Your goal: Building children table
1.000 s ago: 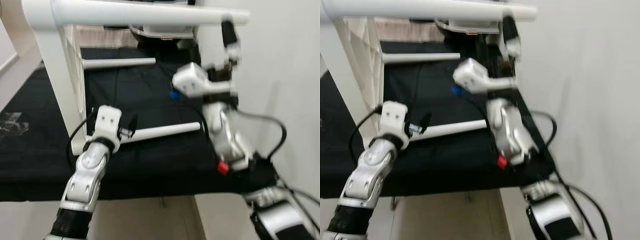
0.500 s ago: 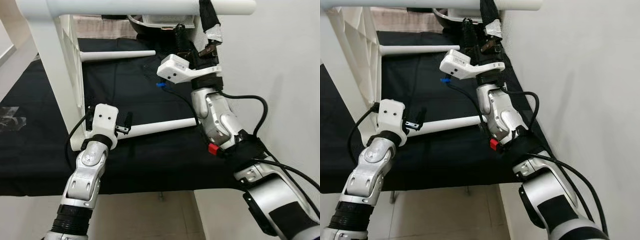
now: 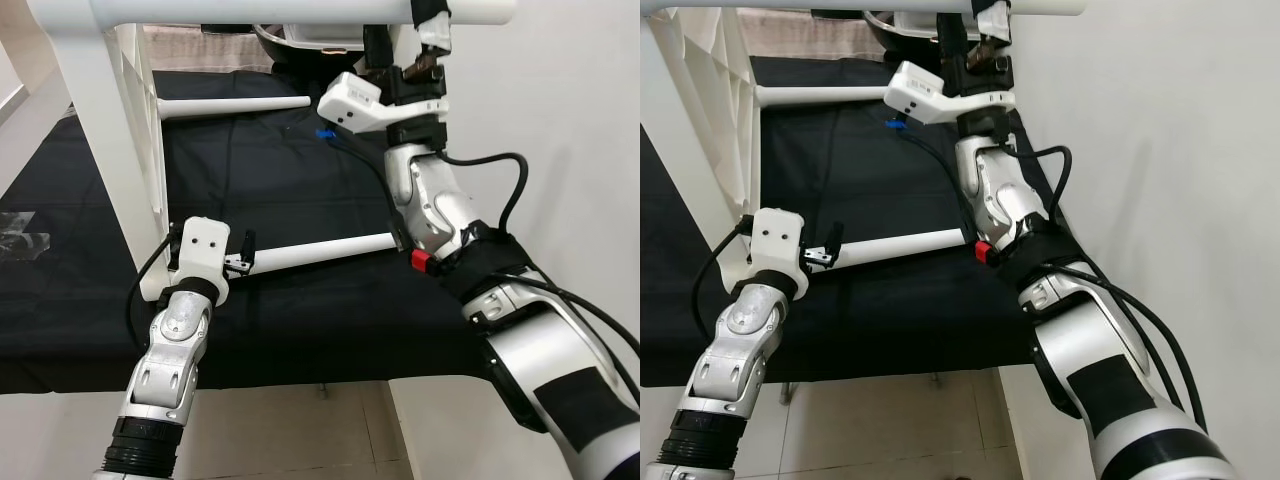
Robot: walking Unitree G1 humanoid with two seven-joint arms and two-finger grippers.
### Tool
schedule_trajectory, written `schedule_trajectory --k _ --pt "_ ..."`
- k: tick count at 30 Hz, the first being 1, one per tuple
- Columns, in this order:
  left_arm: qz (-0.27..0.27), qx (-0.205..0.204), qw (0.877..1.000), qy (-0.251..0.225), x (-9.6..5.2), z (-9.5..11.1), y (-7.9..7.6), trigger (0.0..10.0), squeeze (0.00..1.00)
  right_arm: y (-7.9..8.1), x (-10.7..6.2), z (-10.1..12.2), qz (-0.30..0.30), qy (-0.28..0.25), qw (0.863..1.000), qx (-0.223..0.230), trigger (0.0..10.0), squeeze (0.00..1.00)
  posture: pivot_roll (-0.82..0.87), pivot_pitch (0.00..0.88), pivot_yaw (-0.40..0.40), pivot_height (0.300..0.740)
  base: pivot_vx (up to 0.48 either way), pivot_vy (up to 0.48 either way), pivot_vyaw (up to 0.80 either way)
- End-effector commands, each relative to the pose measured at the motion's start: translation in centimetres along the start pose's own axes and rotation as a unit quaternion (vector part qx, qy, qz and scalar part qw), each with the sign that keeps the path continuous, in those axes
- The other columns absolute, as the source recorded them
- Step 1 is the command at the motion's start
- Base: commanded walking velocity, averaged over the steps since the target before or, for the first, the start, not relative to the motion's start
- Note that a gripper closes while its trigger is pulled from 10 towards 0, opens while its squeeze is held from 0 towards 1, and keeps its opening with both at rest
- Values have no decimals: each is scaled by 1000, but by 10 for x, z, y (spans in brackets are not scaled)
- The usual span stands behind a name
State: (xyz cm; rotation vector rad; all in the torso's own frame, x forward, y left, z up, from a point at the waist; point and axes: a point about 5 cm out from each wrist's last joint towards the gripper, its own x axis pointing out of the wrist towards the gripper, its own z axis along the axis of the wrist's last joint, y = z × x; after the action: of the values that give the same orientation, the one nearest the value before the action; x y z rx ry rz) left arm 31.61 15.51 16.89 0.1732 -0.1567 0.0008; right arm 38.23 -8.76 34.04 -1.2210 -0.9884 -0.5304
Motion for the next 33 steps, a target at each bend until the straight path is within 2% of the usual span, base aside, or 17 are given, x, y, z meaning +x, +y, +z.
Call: schedule_trajectory --k 1,13,14,15,16,25,33 --pt "5 5 1000 7 -4 -5 -1 10000 0 -2 4 1 -11 -5 1000 -5 10000 0 77 119 -114 740 0 0 0" --pt "28 15 999 7 -4 -7 8 10000 0 0 10 4 -16 -5 1000 0 10000 0 76 122 -111 740 0 0 0" --pt "33 17 999 7 -4 -7 10 10000 0 1 11 5 -14 -6 1000 2 5961 0 77 123 -112 740 0 0 0" --pt "33 17 999 7 -4 -7 10 10000 0 1 11 5 -14 -6 1000 2 5961 0 77 123 -112 740 0 0 0" --pt "38 22 999 7 -4 -7 12 10000 0 2 11 6 -13 -6 1000 5 0 0 76 127 -114 740 0 0 0" --pt "96 52 994 20 -5 -12 23 10000 0 5 13 10 -11 -8 1000 20 0 0 69 132 -111 740 0 0 0" --pt "127 64 990 25 -6 -14 30 10000 0 5 15 10 -12 -5 1000 28 0 0 70 134 -111 740 0 0 0"
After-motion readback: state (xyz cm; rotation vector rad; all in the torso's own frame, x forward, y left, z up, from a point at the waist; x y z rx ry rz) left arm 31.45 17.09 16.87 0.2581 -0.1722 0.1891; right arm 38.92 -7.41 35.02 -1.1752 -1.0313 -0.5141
